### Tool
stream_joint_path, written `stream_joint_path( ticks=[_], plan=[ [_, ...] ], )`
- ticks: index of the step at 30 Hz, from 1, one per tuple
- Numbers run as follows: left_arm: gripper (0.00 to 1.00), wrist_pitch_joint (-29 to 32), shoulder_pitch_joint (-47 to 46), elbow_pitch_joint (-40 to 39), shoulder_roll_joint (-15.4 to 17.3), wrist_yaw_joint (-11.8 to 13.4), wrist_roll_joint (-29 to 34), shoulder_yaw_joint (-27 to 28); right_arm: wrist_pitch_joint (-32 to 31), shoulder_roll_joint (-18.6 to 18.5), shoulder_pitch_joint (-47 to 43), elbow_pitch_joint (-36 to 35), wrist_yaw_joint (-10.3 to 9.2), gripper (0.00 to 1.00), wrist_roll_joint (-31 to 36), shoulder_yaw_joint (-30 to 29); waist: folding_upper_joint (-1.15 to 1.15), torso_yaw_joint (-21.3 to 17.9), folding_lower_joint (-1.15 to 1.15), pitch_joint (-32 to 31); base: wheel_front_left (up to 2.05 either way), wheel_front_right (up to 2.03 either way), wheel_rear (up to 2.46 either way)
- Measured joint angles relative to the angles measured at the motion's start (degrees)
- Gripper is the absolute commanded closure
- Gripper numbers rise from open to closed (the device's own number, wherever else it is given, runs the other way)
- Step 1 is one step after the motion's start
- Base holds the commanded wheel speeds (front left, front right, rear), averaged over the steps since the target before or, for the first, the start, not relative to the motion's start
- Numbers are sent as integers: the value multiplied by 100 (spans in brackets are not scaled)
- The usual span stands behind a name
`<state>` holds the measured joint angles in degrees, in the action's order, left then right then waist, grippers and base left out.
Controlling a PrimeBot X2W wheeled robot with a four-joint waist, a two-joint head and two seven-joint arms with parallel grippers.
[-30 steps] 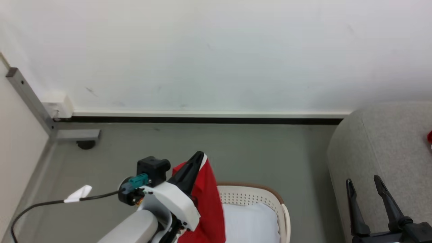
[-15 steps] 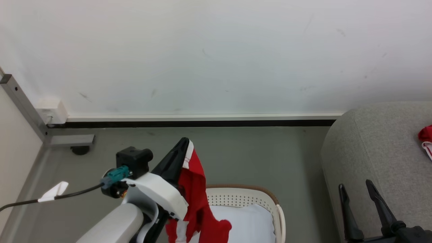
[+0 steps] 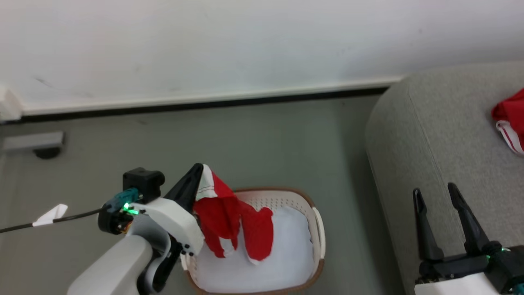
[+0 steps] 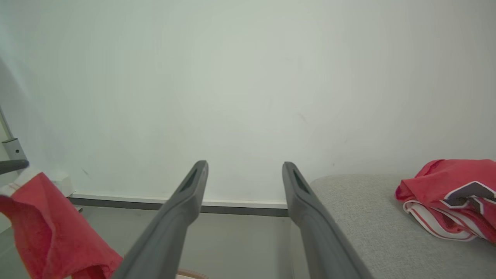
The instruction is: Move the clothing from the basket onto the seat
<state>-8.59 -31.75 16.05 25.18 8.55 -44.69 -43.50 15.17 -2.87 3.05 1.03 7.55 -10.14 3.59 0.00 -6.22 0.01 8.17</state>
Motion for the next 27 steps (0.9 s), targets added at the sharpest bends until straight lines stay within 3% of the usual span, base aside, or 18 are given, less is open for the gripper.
stream_joint_path(
  ticks=[12,24,25,27],
  plan=[
    [100,199,-387,1616,-5,-547,100,-333,0,0,453,-327,0,0,-263,-186,0,-699,1,1302,0,0,0],
    [100,31,-1009,3545,-478,-1243,248,-626,0,1,733,-453,0,0,-308,-110,0,-1108,1,2063,0,0,0],
    [97,-14,-1035,3648,-532,-1276,247,-637,0,1,738,-446,0,0,-311,-115,0,-1117,1,2074,0,0,0],
    [48,-123,-1067,3828,-657,-1341,224,-656,0,1,739,-404,0,0,-319,-127,0,-1103,1,2044,0,0,0]
  ],
)
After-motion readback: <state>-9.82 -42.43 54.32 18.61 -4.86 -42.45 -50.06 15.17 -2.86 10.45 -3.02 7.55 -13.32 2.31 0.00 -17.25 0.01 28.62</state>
